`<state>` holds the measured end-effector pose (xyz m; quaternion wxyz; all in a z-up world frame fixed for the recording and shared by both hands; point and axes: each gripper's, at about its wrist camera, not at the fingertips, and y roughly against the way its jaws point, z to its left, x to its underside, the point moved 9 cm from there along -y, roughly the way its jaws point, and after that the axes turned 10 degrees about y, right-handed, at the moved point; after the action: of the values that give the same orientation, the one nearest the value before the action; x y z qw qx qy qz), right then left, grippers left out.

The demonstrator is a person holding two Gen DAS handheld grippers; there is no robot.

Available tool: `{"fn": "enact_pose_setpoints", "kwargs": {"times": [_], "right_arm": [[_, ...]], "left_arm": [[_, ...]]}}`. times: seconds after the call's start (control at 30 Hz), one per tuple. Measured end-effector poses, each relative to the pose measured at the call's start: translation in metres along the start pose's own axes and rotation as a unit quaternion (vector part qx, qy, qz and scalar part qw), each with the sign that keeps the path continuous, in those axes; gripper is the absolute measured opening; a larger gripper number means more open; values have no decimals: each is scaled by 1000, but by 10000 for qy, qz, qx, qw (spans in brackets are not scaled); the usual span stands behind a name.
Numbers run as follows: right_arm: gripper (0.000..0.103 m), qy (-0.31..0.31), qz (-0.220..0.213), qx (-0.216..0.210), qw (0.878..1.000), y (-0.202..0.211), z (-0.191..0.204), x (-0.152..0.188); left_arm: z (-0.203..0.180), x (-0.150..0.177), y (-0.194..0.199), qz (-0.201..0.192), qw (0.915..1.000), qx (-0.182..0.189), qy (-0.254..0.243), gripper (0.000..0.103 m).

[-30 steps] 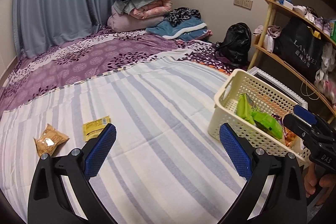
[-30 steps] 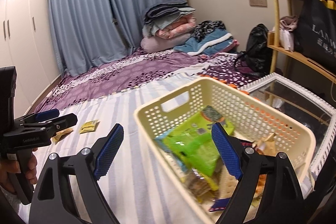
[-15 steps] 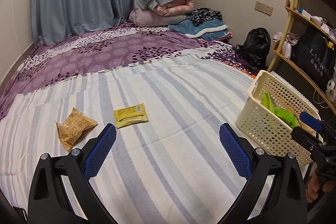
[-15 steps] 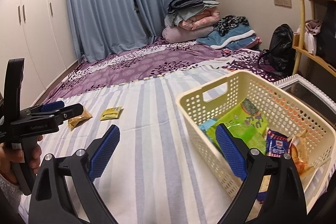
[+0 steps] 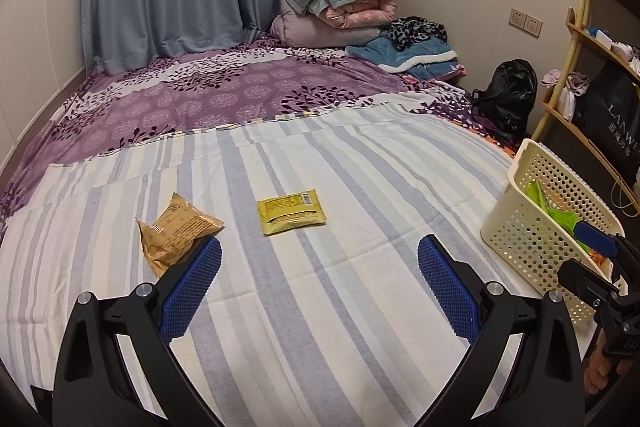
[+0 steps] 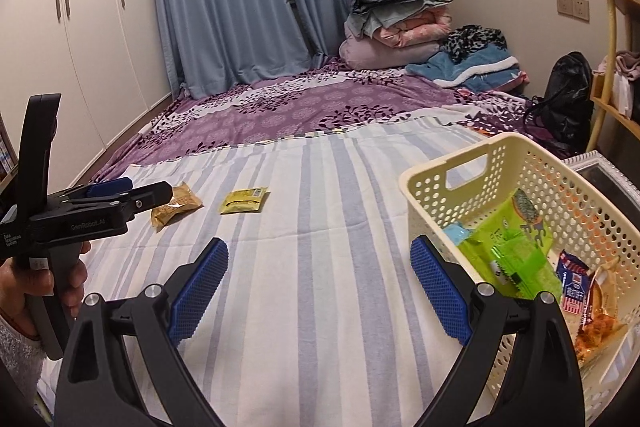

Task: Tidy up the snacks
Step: 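Move both tools back from the basket toward the remaining snacks, then grasp the brown cookie bag with the left tool and lift it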

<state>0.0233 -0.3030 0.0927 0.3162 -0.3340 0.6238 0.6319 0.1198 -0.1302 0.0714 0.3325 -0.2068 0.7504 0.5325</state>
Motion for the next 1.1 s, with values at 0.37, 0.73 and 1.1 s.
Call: {"fn": "enact_pose_setpoints", "kwargs": {"times": [0.37, 0.73, 1.1], "right_arm": [[92, 49, 186, -303, 9994, -19, 23, 5], [92, 95, 388, -447, 9982, -38, 38, 14], [92, 118, 551, -521, 9970, -59, 45, 18]], "left_arm": [[15, 0, -4, 37, 9999, -119, 58, 100], [27, 5, -21, 196, 9994, -210, 171, 100], [50, 8, -39, 332, 9983, -340, 325, 100]]}}
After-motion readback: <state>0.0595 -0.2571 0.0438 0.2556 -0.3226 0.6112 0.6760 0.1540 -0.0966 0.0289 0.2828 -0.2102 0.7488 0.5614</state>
